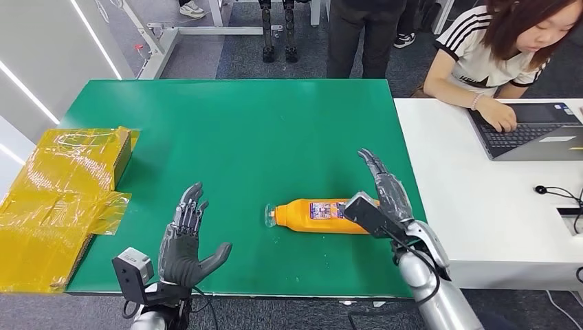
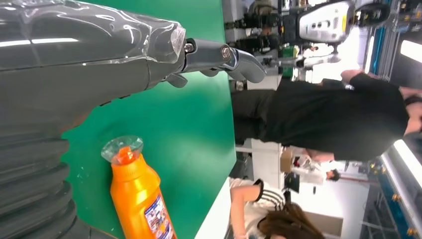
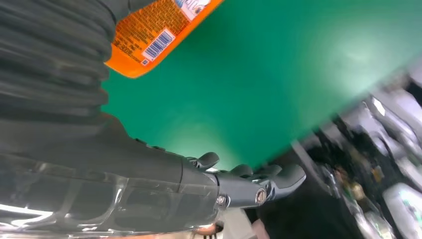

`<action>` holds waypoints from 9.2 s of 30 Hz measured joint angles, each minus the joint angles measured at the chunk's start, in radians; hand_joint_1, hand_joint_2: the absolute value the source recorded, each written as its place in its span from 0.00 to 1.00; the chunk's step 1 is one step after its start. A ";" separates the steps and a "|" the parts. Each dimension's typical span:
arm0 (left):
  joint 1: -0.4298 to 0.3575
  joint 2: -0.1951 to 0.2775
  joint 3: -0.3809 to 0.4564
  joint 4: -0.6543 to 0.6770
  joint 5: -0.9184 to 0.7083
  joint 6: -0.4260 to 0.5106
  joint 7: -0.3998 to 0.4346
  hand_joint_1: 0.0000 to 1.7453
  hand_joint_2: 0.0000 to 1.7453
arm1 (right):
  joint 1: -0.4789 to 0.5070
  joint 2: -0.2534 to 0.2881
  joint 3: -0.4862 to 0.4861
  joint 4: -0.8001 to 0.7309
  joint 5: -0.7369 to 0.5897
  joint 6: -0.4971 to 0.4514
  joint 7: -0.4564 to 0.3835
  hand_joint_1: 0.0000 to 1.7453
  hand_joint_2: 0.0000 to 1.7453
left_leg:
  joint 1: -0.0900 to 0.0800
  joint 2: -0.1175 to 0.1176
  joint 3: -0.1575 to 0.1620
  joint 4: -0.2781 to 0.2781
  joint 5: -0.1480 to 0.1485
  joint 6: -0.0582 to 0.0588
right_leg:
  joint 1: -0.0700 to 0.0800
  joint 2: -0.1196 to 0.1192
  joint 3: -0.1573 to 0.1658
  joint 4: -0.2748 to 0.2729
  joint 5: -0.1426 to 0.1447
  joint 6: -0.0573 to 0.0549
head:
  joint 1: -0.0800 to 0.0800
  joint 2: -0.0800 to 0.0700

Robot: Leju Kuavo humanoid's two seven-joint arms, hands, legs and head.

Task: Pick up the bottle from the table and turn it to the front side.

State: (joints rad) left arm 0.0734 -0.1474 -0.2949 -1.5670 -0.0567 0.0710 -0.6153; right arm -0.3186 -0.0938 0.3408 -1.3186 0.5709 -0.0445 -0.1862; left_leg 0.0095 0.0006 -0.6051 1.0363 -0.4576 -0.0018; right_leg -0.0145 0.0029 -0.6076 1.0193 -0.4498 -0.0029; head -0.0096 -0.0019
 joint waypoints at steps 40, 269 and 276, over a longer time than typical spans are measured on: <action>-0.109 0.037 -0.053 0.130 0.144 -0.115 0.069 0.00 1.00 | -0.463 -0.260 0.645 0.343 -0.287 0.371 0.182 0.00 1.00 | 0.001 -0.002 -0.002 0.000 0.001 0.000 | 0.001 -0.002 -0.001 0.000 0.000 0.000 | 0.000 0.000; -0.729 0.091 -0.023 0.515 0.376 -0.456 0.323 1.00 1.00 | -0.372 0.374 0.348 0.589 -0.324 -0.095 -0.246 0.00 1.00 | 0.002 -0.005 -0.001 -0.002 0.005 -0.007 | 0.002 -0.004 -0.003 0.004 -0.001 -0.007 | 0.000 0.000; -0.803 0.130 -0.078 0.519 -0.340 0.126 0.181 1.00 1.00 | -0.215 0.293 0.338 0.442 -0.389 -0.084 -0.275 0.00 1.00 | 0.002 -0.007 -0.002 -0.001 0.005 -0.007 | 0.002 -0.006 -0.004 0.004 -0.001 -0.007 | 0.000 0.000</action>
State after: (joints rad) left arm -0.7299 -0.0170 -0.3729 -1.0476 -0.3963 0.1967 -0.4345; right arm -0.5335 0.1994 0.6784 -0.8764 0.1819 -0.1282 -0.4610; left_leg 0.0113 -0.0065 -0.6073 1.0353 -0.4530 -0.0090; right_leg -0.0124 -0.0029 -0.6111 1.0231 -0.4505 -0.0095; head -0.0096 -0.0019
